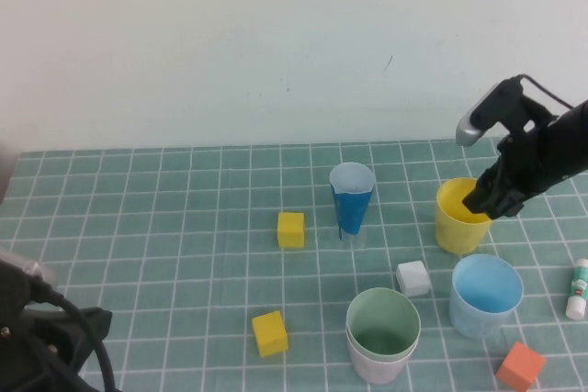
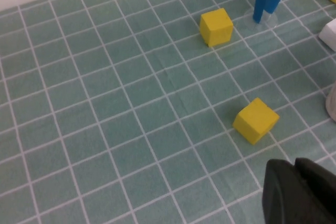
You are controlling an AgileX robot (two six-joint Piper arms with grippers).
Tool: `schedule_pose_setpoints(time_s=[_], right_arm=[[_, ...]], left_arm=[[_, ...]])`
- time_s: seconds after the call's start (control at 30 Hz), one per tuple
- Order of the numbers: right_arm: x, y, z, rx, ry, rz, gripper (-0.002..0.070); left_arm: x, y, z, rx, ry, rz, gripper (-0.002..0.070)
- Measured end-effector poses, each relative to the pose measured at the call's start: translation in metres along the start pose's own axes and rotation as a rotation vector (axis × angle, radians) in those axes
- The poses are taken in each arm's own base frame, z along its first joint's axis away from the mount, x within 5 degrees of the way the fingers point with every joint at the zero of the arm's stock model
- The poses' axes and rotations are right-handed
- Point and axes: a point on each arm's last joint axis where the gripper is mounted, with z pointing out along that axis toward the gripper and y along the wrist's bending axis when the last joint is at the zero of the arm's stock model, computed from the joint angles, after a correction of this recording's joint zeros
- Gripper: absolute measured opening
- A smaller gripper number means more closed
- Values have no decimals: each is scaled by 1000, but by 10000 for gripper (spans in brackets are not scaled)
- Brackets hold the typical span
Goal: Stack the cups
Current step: Pick up the yellow cup
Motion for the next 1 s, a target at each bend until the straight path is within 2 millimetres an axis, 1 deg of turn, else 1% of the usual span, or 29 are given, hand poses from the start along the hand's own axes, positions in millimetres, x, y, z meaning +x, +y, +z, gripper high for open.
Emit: schedule_pose_setpoints(time_s=[0.13, 0.23, 0.33, 0.5, 0.57, 0.67, 0.8, 0.87, 1.0], right_arm=[[8, -2, 18, -15, 34, 7, 412], [14, -3, 31, -9, 52, 9, 374], [16, -5, 35, 4, 54, 6, 293], [15, -8, 35, 37, 39, 2, 71], [15, -8, 35, 39, 39, 2, 32], [15, -7, 35, 28, 44, 2, 8], [12, -5, 31, -6, 54, -25, 0], [6, -7, 25, -3, 41, -46, -1], [-10, -11, 3, 38, -13, -76, -1]], left_arm=[[0, -2, 0, 17, 6, -32, -1], [1, -3, 0, 30, 12, -59, -1], [0, -4, 0, 42, 6, -75, -1], [-1, -5, 0, 52, -9, -87, -1], [-1, -5, 0, 53, -12, -87, -1], [-1, -5, 0, 55, -13, -89, -1], [-1, -6, 0, 71, -10, -119, -1], [-1, -7, 0, 79, -7, -137, -1], [-1, -7, 0, 82, -7, -141, -1]])
